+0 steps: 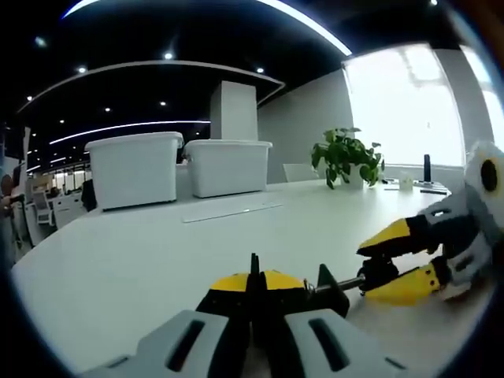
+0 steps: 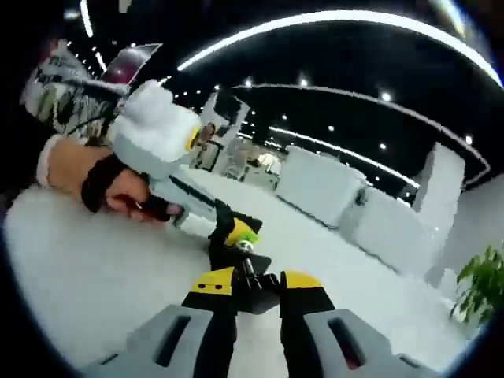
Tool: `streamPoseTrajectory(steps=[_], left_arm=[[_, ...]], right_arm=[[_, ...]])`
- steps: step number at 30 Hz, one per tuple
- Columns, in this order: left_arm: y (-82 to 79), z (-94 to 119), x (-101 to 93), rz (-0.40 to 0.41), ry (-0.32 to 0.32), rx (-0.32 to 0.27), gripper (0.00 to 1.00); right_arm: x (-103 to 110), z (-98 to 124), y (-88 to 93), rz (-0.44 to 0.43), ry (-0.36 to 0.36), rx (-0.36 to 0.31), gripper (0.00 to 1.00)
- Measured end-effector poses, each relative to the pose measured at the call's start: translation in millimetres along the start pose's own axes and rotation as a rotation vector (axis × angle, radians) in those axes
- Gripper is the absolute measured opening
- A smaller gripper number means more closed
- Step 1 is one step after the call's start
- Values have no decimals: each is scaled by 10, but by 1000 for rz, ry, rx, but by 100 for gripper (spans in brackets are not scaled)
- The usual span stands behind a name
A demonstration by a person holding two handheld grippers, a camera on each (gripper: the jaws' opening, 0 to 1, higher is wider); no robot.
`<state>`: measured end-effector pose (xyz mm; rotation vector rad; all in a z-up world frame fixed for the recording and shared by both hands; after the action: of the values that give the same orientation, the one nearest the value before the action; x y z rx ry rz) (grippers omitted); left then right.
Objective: Clamp the fixed fixture on the desktop, loosen the retaining clip, secure it to the edge of the desk, and tighten the retaining clip.
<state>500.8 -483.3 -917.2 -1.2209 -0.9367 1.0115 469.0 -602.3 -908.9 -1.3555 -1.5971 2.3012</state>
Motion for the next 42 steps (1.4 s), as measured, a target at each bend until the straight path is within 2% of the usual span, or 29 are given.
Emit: streamPoseTrajectory(steps=[2,5,6,11,12,13,14,17,19,20,21,22,24,26,30,33,35,37,40,42], left_arm=[[1,2,3,7,-4,0,4],[1,3,8,11,-4,0,4],[0,2,9,9,-5,-1,4],[2,6,6,14,-4,-1,4],[3,7,5,14,-4,-1,4],[2,9,4,15,-3,-1,4],[1,10,4,15,-3,-1,4],[3,14,2,17,-2,-1,4],[3,13,0,17,-4,0,4],[4,13,-1,21,-3,0,4],[3,14,-1,21,-2,0,4],[4,18,-5,19,-2,0,4],[5,21,-9,12,-3,-1,4],[5,19,-7,20,0,-1,4],[4,17,-15,22,5,-1,4],[4,19,-15,24,6,0,4],[6,19,-22,20,6,0,4],[4,21,-20,18,6,-1,4],[3,21,-19,17,5,-1,4],[3,23,-23,15,6,-1,4]], right_arm=[[56,-5,-16,150,29,15,17],[121,4,-35,289,54,32,16],[100,-60,-2,293,54,31,16],[49,-69,14,263,55,36,17],[49,-74,26,253,40,32,18],[45,-83,24,310,-8,18,18],[42,-62,16,292,-31,17,18],[-81,-7,-126,-203,-52,-77,22],[-199,22,-141,-441,-27,-120,37],[-208,45,-113,-514,-15,-124,44],[-230,23,-29,-522,-19,-102,47],[-247,3,68,-530,-14,-49,43],[-277,2,97,-610,-5,-36,28],[-312,-14,129,-723,-12,-29,29],[-269,-81,264,-872,-60,63,30],[-248,-75,252,-965,-97,66,22],[-245,-80,245,-957,-108,62,18],[-249,-79,228,-875,-108,47,18],[-230,-64,208,-836,-113,38,18],[-228,-54,190,-744,-87,34,17]])
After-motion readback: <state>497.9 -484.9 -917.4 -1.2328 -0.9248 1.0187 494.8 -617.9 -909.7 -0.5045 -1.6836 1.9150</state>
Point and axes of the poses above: the point that each gripper's makers call its tool centre point, and the gripper's own axes: z roughly backward along the fingers, x roughly to its left, y roughly out of its underside, the point moved 6 cm from there along z, roughly backward along the fingers
